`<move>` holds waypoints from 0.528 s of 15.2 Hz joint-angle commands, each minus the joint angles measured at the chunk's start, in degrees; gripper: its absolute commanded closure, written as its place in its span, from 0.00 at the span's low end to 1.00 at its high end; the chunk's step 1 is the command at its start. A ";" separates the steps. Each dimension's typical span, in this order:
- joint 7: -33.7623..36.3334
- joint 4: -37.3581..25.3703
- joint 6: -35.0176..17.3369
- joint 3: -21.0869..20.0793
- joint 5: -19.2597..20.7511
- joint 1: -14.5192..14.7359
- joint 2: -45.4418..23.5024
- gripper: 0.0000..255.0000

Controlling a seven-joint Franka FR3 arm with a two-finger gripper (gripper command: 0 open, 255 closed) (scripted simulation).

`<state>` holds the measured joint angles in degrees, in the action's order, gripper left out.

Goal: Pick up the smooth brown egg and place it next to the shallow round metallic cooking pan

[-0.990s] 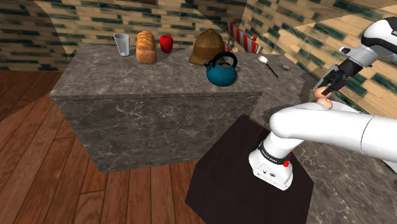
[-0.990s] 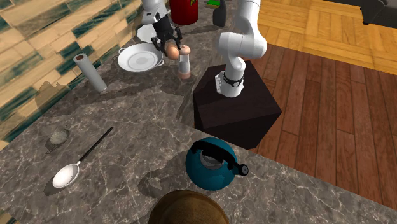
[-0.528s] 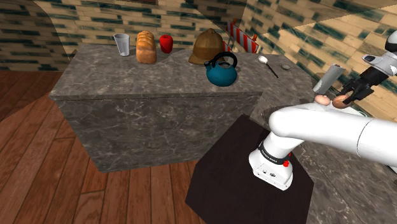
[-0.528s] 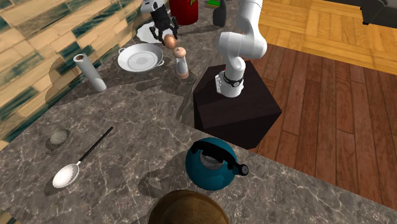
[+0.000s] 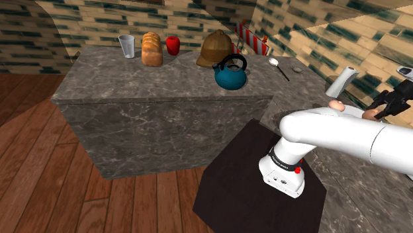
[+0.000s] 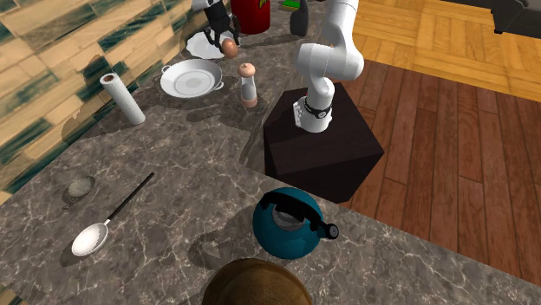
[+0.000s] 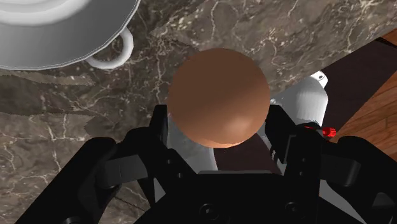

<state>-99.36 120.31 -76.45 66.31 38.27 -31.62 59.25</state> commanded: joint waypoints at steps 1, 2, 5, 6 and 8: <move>-0.05 1.06 -1.05 0.95 0.83 -0.11 0.43 1.00; -0.01 1.63 -1.59 1.38 1.22 -0.17 0.64 1.00; 0.10 3.27 -3.18 2.75 2.40 -0.33 1.23 1.00; 0.13 3.79 -3.71 3.23 2.80 -0.37 1.41 1.00; 0.20 4.79 -4.78 4.21 3.62 -0.42 1.76 1.00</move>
<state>-99.09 124.66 -80.88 70.20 41.53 -31.83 60.81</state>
